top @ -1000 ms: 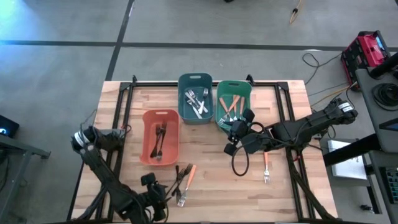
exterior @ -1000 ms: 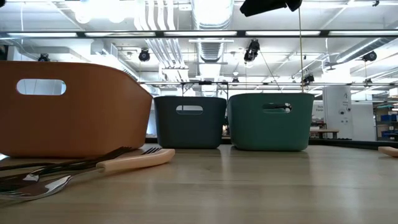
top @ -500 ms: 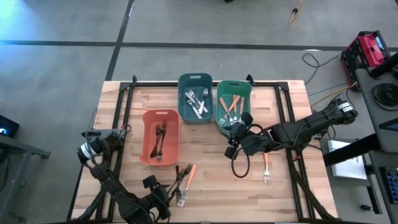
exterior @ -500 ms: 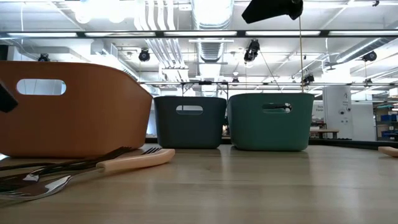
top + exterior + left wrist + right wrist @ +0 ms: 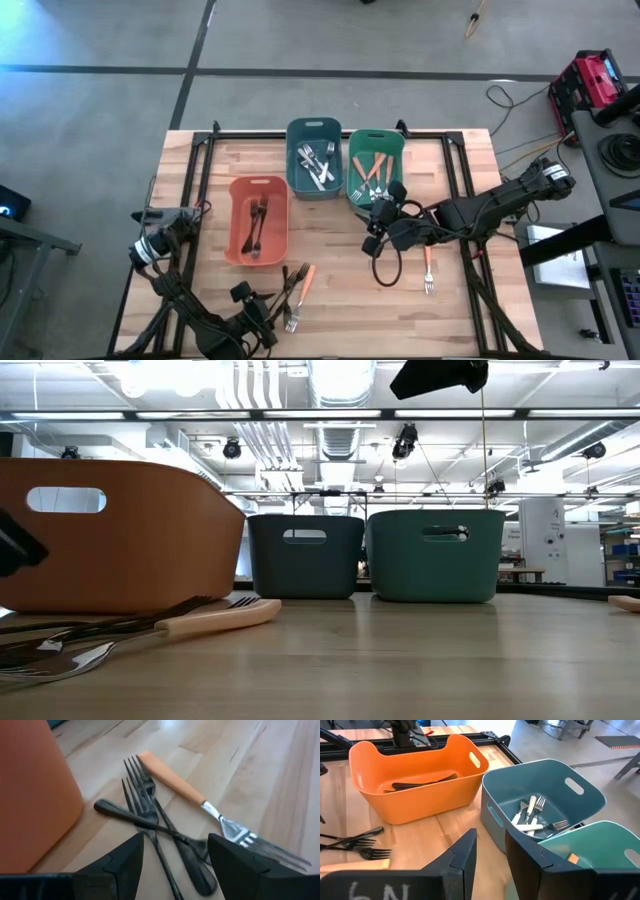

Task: Sort silverware by color (type)
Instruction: Put the black fork into the orange bin

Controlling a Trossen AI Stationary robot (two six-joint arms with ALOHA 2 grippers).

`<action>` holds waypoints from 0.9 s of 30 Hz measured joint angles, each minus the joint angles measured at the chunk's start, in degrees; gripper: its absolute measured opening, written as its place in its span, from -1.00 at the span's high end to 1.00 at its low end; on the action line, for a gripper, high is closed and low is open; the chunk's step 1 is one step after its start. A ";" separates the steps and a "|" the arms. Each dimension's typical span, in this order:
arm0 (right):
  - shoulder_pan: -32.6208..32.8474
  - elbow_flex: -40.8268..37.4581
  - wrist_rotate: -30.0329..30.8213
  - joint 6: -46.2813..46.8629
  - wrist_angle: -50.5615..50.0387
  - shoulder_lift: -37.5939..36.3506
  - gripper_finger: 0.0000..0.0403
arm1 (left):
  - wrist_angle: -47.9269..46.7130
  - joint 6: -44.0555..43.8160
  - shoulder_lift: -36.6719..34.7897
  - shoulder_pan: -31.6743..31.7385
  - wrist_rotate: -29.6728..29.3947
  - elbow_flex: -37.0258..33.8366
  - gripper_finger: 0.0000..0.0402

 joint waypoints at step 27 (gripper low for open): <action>0.37 -1.55 -0.01 4.80 -0.02 0.00 0.54 | 6.01 -4.09 0.00 -0.96 4.35 -8.39 0.15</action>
